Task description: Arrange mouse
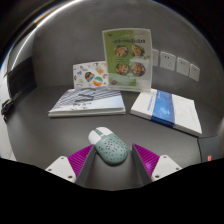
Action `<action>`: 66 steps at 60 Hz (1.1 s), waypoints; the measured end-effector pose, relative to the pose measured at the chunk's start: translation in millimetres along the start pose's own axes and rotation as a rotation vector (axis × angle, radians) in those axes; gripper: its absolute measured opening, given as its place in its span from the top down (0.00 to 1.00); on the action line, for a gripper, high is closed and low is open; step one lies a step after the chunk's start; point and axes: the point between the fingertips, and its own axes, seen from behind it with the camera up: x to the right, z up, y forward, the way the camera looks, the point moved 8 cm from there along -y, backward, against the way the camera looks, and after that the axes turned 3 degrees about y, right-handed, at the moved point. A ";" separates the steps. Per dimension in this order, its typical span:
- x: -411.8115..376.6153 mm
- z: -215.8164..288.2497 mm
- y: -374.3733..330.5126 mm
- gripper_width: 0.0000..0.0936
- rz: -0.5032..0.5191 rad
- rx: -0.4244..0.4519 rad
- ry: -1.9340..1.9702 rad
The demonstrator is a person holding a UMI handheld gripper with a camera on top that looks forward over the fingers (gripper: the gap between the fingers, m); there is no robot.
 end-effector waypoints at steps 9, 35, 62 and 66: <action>4.6 24.4 29.6 0.16 -0.039 -0.001 0.025; -28.3 44.2 16.1 0.56 -0.052 0.019 0.062; 269.8 93.1 -211.1 0.56 -0.502 0.367 0.052; 321.8 47.5 -199.4 0.56 -0.490 0.293 0.110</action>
